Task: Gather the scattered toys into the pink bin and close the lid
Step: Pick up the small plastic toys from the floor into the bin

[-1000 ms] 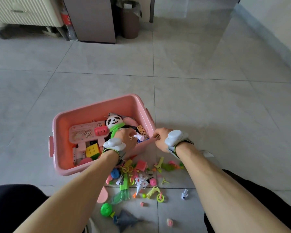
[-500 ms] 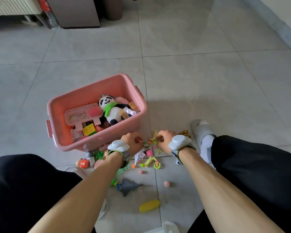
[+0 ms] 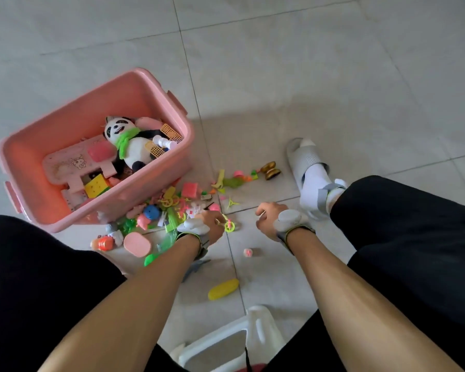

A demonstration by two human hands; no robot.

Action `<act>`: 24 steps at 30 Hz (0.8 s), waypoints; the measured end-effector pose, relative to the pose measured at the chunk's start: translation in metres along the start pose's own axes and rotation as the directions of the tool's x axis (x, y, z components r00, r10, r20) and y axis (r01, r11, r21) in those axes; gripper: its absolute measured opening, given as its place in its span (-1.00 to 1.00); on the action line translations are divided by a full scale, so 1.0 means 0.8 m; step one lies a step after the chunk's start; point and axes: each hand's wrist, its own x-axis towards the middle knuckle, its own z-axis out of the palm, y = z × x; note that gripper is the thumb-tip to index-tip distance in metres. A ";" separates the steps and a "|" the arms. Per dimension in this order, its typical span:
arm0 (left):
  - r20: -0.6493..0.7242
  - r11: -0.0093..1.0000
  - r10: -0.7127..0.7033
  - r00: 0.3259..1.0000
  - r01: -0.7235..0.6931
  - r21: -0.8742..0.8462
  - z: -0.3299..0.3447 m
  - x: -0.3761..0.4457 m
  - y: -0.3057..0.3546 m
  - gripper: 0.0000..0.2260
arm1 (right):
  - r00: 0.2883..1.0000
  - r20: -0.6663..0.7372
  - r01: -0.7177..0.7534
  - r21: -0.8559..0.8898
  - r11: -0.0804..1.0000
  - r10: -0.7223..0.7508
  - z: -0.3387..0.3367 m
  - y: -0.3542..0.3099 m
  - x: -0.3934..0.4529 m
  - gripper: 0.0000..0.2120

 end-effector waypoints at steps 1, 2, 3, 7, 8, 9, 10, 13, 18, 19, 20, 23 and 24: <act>0.031 0.999 -0.004 0.999 0.002 0.043 0.000 0.002 0.003 -0.81 | 1.000 0.002 -0.012 0.014 1.000 0.012 0.004 0.008 0.003 -0.63; 0.063 0.997 0.001 0.998 -0.006 0.077 0.000 0.007 0.005 -0.76 | 1.000 0.007 -0.021 0.024 0.999 0.021 0.006 0.014 0.006 -0.63; 0.102 0.995 -0.001 0.995 -0.009 0.103 0.001 0.016 0.003 -0.71 | 0.999 0.016 -0.033 0.039 0.999 0.033 0.008 0.020 0.010 -0.63; 0.168 0.980 -0.046 0.985 0.012 0.200 0.015 0.039 -0.009 -0.61 | 0.997 0.041 -0.068 0.098 0.993 0.064 0.019 0.033 0.025 -0.66; 0.174 0.980 -0.056 0.983 0.021 0.198 0.021 0.046 -0.012 -0.58 | 0.996 0.046 -0.078 0.108 0.991 0.073 0.022 0.036 0.031 -0.67; 0.179 0.976 -0.063 0.982 0.023 0.216 0.024 0.049 -0.013 -0.55 | 0.995 0.056 -0.088 0.118 0.989 0.082 0.026 0.039 0.036 -0.67; 0.185 0.970 -0.069 0.980 0.022 0.242 0.025 0.048 -0.013 -0.53 | 0.995 0.056 -0.086 0.127 0.988 0.080 0.029 0.039 0.036 -0.66; 0.145 0.969 -0.078 0.986 0.041 0.244 0.041 0.059 -0.010 -0.54 | 0.995 0.062 -0.083 0.129 0.988 0.076 0.037 0.048 0.047 -0.62; 0.088 0.978 -0.045 0.995 0.026 0.209 0.058 0.064 -0.006 -0.61 | 0.988 0.075 -0.142 0.103 0.984 0.134 0.050 0.062 0.061 -0.54; 0.090 0.981 -0.052 0.995 0.034 0.191 0.057 0.062 -0.007 -0.59 | 0.987 0.079 -0.147 0.097 0.984 0.140 0.051 0.064 0.066 -0.53; 0.072 0.983 -0.056 0.996 0.043 0.177 0.056 0.060 -0.009 -0.57 | 0.986 0.084 -0.153 0.092 0.984 0.145 0.051 0.064 0.070 -0.51; 0.003 0.985 -0.124 0.992 0.123 0.124 0.059 0.058 -0.017 -0.56 | 0.989 0.077 -0.135 0.089 0.987 0.129 0.052 0.059 0.086 -0.53; -0.003 0.986 -0.128 0.992 0.127 0.111 0.062 0.056 -0.016 -0.56 | 0.990 0.082 -0.124 0.072 0.990 0.118 0.052 0.058 0.094 -0.54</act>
